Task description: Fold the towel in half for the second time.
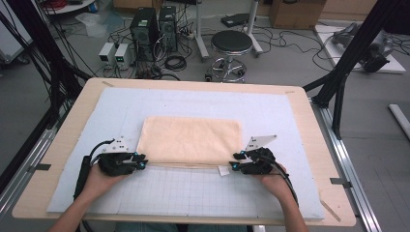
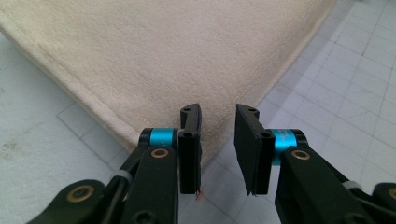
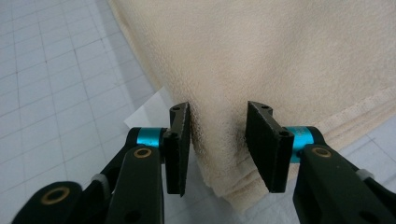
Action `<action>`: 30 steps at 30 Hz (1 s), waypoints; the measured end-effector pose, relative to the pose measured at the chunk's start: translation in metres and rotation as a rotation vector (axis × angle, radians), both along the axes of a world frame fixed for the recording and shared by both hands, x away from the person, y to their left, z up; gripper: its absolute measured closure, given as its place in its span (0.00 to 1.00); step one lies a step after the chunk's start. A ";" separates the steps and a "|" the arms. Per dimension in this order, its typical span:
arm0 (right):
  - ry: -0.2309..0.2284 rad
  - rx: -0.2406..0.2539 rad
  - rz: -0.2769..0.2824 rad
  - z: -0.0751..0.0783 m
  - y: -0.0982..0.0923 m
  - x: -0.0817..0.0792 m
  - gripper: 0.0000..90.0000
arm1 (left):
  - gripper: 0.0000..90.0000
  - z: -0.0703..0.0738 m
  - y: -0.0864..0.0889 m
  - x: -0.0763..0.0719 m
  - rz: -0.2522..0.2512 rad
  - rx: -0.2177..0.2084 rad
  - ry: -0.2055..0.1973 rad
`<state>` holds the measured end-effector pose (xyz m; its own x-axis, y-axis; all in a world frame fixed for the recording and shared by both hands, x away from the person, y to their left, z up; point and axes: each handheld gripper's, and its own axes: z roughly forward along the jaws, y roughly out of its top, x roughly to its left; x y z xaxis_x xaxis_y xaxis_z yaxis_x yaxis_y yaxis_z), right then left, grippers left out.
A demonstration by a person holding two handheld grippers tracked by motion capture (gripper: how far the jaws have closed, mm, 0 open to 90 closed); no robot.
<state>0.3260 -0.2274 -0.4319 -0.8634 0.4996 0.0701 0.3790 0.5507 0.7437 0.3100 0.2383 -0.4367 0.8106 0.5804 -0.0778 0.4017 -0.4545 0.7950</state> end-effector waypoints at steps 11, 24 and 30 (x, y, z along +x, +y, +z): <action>-0.032 0.055 -0.072 0.008 -0.002 0.000 0.50 | 0.64 0.008 0.000 -0.003 0.020 -0.034 -0.011; -0.111 0.099 -0.157 0.017 0.002 0.001 0.26 | 0.28 0.019 0.008 -0.006 0.128 -0.101 -0.030; -0.115 0.120 -0.186 0.020 0.000 -0.004 0.21 | 0.15 0.023 0.010 -0.012 0.137 -0.092 -0.042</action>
<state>0.3221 -0.2273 -0.4119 -0.7633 0.6445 0.0453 0.3749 0.3847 0.8435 0.2983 0.2481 -0.4135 0.7284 0.6773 -0.1032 0.4201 -0.3225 0.8482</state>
